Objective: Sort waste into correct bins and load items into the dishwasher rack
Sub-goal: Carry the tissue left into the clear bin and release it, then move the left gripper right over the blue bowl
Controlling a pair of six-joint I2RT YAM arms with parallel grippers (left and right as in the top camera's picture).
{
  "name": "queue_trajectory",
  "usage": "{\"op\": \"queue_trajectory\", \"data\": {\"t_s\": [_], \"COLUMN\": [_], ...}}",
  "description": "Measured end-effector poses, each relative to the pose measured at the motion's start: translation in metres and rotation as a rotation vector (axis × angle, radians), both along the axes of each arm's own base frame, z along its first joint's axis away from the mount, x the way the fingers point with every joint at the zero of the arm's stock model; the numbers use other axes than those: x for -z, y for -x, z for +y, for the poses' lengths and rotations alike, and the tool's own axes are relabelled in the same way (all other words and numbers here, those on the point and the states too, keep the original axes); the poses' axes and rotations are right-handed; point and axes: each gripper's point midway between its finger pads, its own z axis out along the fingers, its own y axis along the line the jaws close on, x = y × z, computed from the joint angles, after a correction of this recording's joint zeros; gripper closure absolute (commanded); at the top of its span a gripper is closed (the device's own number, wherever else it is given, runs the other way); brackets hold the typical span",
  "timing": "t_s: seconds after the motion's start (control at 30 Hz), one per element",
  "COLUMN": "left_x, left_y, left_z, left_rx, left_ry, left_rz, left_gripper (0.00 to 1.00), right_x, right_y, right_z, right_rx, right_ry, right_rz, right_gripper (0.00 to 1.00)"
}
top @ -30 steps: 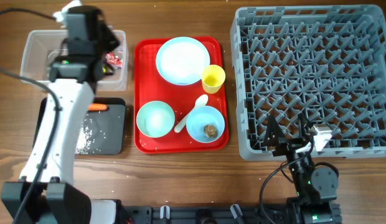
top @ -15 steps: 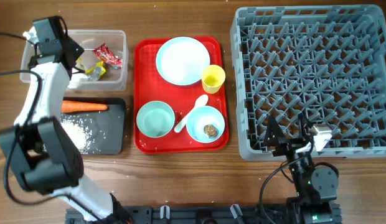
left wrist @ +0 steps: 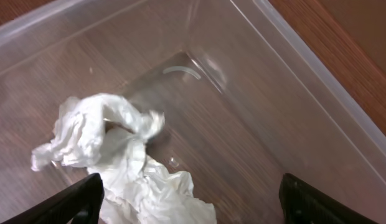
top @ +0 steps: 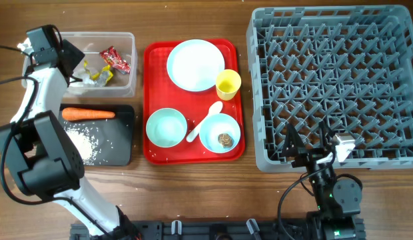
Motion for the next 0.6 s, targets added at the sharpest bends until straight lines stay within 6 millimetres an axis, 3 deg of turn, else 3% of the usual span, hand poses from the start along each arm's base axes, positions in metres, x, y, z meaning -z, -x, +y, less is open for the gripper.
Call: {"op": "queue_trajectory", "data": {"t_s": [0.17, 0.3, 0.4, 0.43, 0.5, 0.6], "left_x": [-0.011, -0.053, -0.095, -0.114, -0.126, -0.129], "left_y": [-0.008, -0.012, -0.005, -0.001, 0.009, 0.023], "left_z": [-0.025, -0.07, -0.122, -0.15, -0.187, -0.241], "left_rx": [0.071, 0.173, 0.281, 0.345, 0.424, 0.544], "left_ry": [-0.016, -0.034, -0.038, -0.038, -0.034, -0.02], "left_rz": [-0.008, -0.057, -0.108, -0.135, -0.133, -0.11], "left_gripper": [0.43, 0.45, 0.46, 0.46, 0.46, 0.43], "right_x": [0.0, 0.0, 0.0, 0.0, 0.0, 0.0], "right_y": [0.0, 0.0, 0.0, 0.0, 0.0, 0.0], "right_z": [0.0, 0.0, 0.0, 0.0, 0.0, 0.0], "right_rx": [0.0, 0.0, 0.0, 0.0, 0.0, 0.0], "right_ry": [0.0, 0.0, 0.0, 0.0, 0.0, 0.0], "right_rz": [0.0, 0.0, 0.0, 0.0, 0.0, 0.0], "right_gripper": [0.0, 0.0, 0.0, 0.0, 0.0, 0.0]}}
